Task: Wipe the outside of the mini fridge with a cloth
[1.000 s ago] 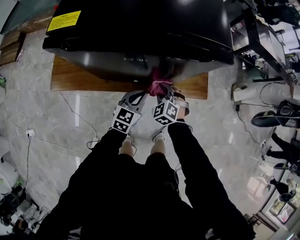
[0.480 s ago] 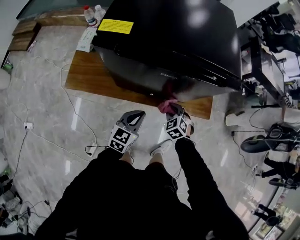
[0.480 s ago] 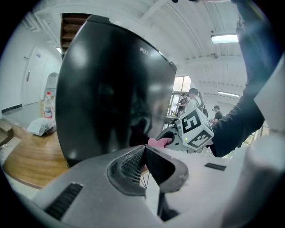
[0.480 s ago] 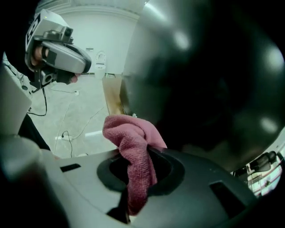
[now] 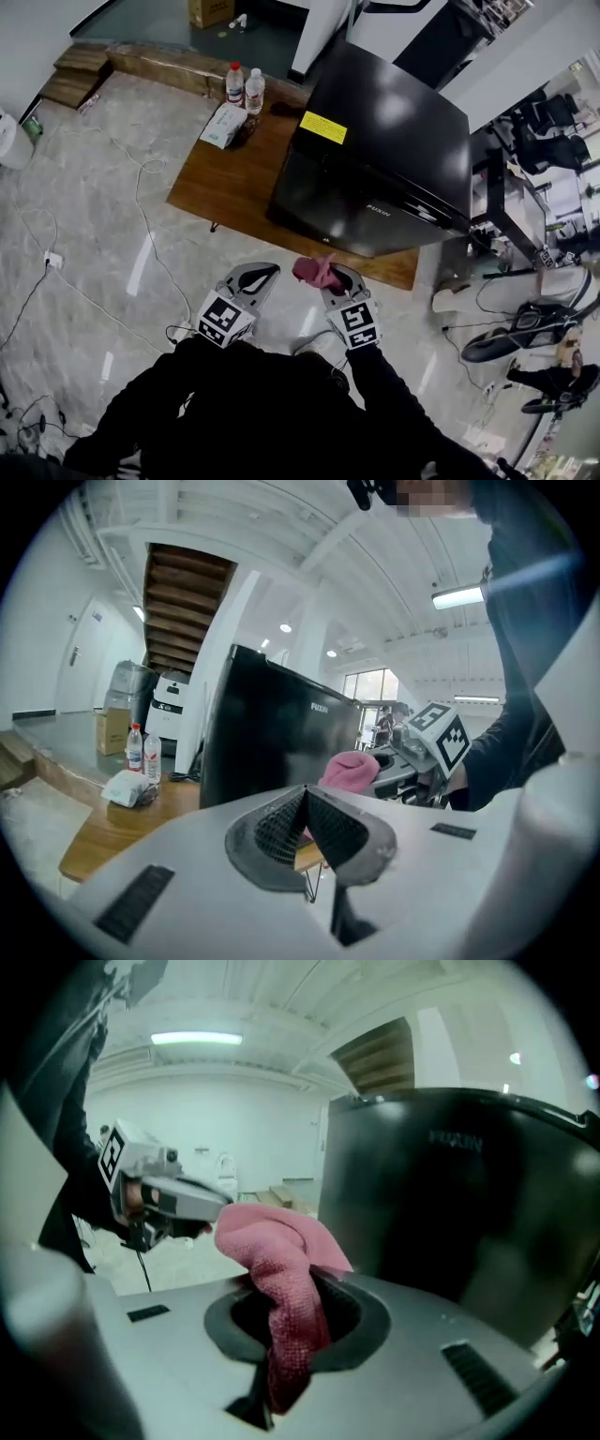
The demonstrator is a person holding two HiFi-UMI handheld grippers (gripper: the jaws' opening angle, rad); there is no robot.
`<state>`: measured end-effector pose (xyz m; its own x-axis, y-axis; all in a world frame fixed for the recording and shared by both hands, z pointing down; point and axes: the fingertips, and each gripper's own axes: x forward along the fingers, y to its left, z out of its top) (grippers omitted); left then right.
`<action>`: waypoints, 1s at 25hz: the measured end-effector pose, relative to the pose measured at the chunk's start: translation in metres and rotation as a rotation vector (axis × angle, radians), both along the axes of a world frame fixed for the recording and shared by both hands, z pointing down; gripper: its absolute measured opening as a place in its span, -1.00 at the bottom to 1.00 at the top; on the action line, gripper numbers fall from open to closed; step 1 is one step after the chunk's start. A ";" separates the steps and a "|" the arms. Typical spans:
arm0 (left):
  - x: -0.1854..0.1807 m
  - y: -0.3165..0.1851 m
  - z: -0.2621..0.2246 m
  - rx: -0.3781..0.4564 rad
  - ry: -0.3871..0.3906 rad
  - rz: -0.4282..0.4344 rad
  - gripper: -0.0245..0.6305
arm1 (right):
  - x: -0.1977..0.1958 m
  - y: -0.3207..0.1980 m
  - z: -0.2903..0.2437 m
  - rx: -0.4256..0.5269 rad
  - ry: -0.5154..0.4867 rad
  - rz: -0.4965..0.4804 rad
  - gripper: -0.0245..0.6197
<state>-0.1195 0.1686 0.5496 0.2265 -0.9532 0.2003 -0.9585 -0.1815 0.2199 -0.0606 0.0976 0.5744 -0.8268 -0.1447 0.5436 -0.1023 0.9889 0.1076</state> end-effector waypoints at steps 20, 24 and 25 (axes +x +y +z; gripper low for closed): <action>-0.122 0.077 -0.129 0.199 0.001 -0.251 -0.91 | -0.126 0.095 -0.186 -0.311 -0.608 -0.224 -0.74; -0.132 0.064 -0.146 0.204 -0.029 -0.270 -0.91 | -0.138 0.081 -0.195 -0.316 -0.658 -0.215 -0.75; -0.134 0.059 -0.151 0.209 -0.033 -0.283 -0.91 | -0.140 0.079 -0.197 -0.318 -0.666 -0.223 -0.74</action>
